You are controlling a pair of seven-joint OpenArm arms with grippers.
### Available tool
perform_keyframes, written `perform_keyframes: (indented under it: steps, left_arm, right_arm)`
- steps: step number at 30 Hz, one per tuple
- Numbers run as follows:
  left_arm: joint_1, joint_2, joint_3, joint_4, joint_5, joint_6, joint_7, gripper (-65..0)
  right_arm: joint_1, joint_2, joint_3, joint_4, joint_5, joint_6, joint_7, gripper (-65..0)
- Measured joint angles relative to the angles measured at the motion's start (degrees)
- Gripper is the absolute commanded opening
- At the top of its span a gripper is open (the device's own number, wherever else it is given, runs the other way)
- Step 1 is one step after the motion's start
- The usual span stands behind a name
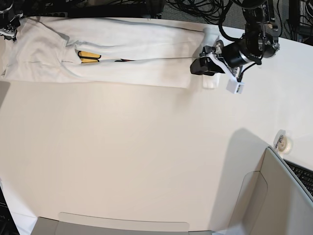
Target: Layout the t-shirt on the table in an organized manner, then fold the t-shirt properly
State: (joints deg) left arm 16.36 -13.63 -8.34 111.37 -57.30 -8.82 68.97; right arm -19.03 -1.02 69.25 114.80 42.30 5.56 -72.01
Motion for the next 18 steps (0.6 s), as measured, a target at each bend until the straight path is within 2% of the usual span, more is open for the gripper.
perform_keyframes:
  steps: [4,5,7,10,11,14,18]
  left_arm:
    - [0.0,-0.2,-9.1,-0.3,-3.5,0.0,0.0,-29.8]
    - [-0.1,-0.5,-11.0,-1.2,-5.4,0.0,1.9,-27.8]
    - [-0.5,-1.0,-14.2,-5.0,-8.1,-0.2,7.4,-23.9]
    - [-1.9,-1.2,-17.4,-13.9,-11.6,-0.4,10.1,-19.5]
    - [-2.3,-1.5,-17.8,-16.3,-12.8,-1.1,10.8,-19.5]
    - [-3.2,-2.6,-17.9,-22.1,-16.6,-7.7,10.9,-19.5]
    - [-3.4,-2.6,-17.9,-26.5,-18.6,-9.0,10.5,-19.2]
  right_arm:
    - [0.0,0.0,0.0,0.0,2.4,0.0,0.0,-54.0]
    - [0.0,0.0,0.0,0.0,3.2,0.0,0.0,-52.8]
    - [0.0,-0.1,-0.1,0.0,3.8,0.0,0.0,-52.3]
    - [0.7,-0.1,-0.2,0.0,4.3,0.0,0.0,-52.3]
    - [0.8,-0.1,-0.2,0.0,4.7,0.0,0.0,-52.2]
    - [0.9,-0.1,-0.3,0.0,4.8,0.0,-0.1,-52.2]
    - [0.8,0.0,-0.3,0.0,4.6,0.0,-0.1,-52.2]
